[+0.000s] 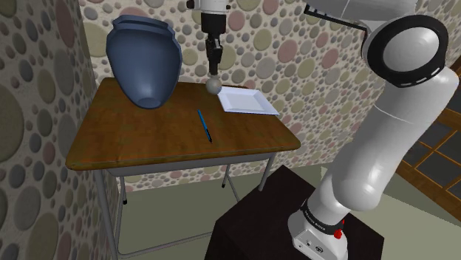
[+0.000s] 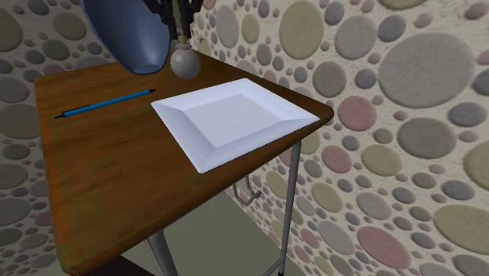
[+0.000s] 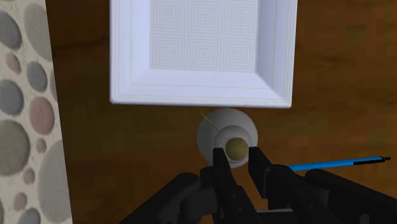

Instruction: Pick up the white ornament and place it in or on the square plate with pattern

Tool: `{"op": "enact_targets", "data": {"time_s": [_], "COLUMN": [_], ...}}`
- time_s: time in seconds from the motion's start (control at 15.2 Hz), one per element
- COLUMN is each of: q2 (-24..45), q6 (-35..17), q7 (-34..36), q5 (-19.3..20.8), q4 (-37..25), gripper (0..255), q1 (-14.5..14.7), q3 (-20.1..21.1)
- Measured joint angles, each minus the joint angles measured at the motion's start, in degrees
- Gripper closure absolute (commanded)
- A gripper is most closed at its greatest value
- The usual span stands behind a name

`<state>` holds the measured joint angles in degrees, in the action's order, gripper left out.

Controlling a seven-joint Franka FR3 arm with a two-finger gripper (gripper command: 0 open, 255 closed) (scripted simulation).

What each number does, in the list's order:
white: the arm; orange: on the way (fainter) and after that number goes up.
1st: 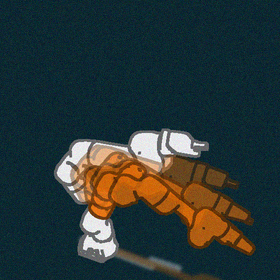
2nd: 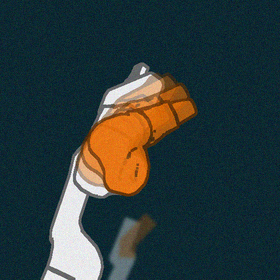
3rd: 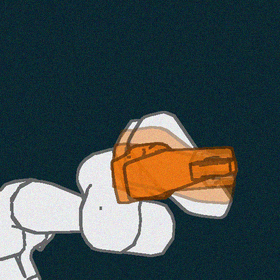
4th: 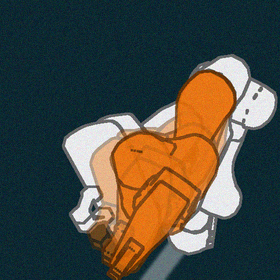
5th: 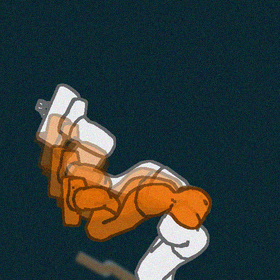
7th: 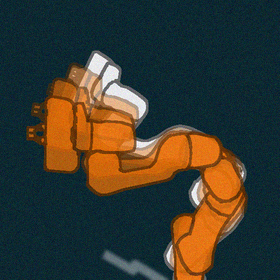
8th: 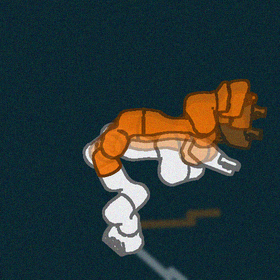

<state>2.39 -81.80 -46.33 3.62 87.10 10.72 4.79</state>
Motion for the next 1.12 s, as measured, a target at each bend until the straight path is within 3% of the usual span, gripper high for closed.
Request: {"op": "enact_targets", "data": {"time_s": [0.66,1.12], "q2": [-15.94,-17.88], "q6": [-2.58,-7.97], "q7": [-11.18,-12.52], "q5": [1.54,2.05], "q4": [17.68,24.66], "gripper": [255,255], "q1": [-5.21,-5.88], "q3": [-6.15,-7.29]}}
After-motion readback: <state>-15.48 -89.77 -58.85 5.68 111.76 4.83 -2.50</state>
